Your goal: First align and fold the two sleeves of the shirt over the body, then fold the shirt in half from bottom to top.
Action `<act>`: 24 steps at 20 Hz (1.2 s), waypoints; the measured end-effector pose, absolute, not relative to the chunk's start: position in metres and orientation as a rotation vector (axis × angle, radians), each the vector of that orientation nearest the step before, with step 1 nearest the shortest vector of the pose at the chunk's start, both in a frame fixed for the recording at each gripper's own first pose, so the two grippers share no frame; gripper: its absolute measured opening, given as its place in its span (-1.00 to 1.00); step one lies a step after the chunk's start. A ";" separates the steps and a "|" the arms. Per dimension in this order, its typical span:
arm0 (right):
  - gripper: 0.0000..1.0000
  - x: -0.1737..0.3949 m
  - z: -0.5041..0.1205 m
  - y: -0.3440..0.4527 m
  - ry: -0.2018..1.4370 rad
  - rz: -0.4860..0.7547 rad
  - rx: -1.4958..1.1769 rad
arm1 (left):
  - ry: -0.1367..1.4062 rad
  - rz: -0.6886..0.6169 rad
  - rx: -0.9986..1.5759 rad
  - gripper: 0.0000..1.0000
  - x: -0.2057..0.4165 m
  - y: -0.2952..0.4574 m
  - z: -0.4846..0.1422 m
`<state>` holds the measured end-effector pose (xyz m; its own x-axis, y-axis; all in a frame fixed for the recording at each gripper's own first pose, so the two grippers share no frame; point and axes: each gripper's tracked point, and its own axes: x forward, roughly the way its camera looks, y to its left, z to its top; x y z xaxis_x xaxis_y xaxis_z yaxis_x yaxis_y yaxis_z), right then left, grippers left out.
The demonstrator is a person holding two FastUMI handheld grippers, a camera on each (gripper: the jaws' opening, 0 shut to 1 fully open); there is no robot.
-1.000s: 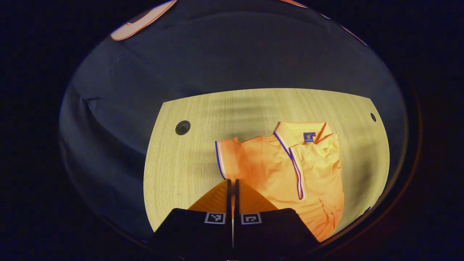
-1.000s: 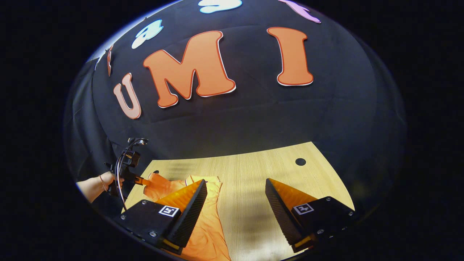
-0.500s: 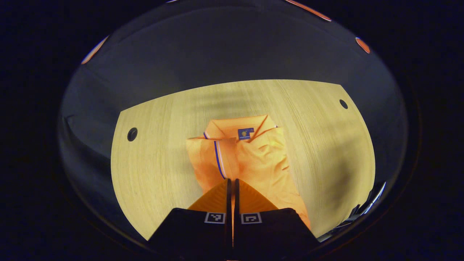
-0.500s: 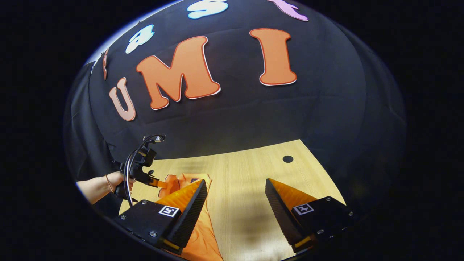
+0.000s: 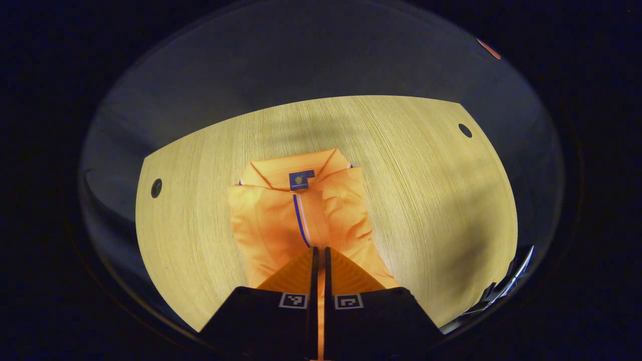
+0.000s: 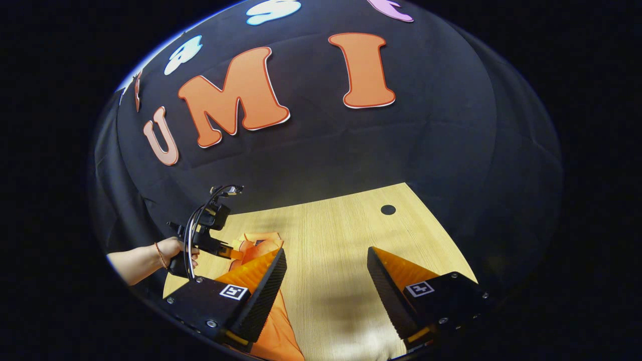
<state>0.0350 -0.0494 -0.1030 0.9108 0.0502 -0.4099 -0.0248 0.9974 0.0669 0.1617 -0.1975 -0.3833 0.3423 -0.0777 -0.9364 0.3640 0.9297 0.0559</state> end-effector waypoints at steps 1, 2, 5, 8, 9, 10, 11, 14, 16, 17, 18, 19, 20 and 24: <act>0.98 0.035 -0.104 -0.049 0.428 0.039 0.059 | 1.199 -0.310 0.243 -0.90 0.159 -0.204 -0.383; 0.97 0.034 -0.105 -0.049 0.432 0.039 0.058 | 1.205 -0.316 0.229 -0.73 0.157 -0.207 -0.383; 0.98 0.035 -0.109 -0.043 0.442 0.047 0.051 | 1.196 -0.344 0.207 -0.36 0.155 -0.209 -0.387; 0.97 0.038 -0.111 -0.033 0.452 0.061 0.048 | 1.160 -0.350 0.205 0.22 0.157 -0.208 -0.379; 0.97 0.039 -0.113 -0.028 0.456 0.066 0.047 | 1.147 -0.348 0.216 0.59 0.154 -0.203 -0.372; 0.97 0.040 -0.114 -0.024 0.461 0.073 0.046 | 1.127 -0.352 0.228 0.95 0.155 -0.199 -0.365; 0.97 0.041 -0.115 -0.018 0.464 0.082 0.044 | 1.108 -0.351 0.242 0.96 0.157 -0.195 -0.358; 0.98 0.046 -0.116 0.001 0.470 0.108 0.036 | 1.068 -0.343 0.241 0.99 0.156 -0.178 -0.340; 0.98 0.049 -0.117 0.015 0.478 0.129 0.033 | 1.052 -0.331 0.213 0.99 0.150 -0.164 -0.329; 0.98 0.050 -0.119 0.023 0.481 0.141 0.030 | 1.038 -0.324 0.194 0.99 0.148 -0.154 -0.325; 0.97 0.052 -0.123 0.030 0.490 0.150 0.026 | 1.025 -0.313 0.175 0.99 0.144 -0.143 -0.320; 0.97 0.053 -0.127 0.037 0.502 0.157 0.023 | 1.018 -0.303 0.157 0.99 0.138 -0.132 -0.316; 0.97 0.052 -0.133 0.041 0.519 0.159 0.020 | 1.011 -0.293 0.142 0.99 0.132 -0.122 -0.313; 0.98 0.052 -0.167 0.072 0.600 0.185 -0.048 | 0.972 -0.289 0.108 0.99 0.104 -0.081 -0.310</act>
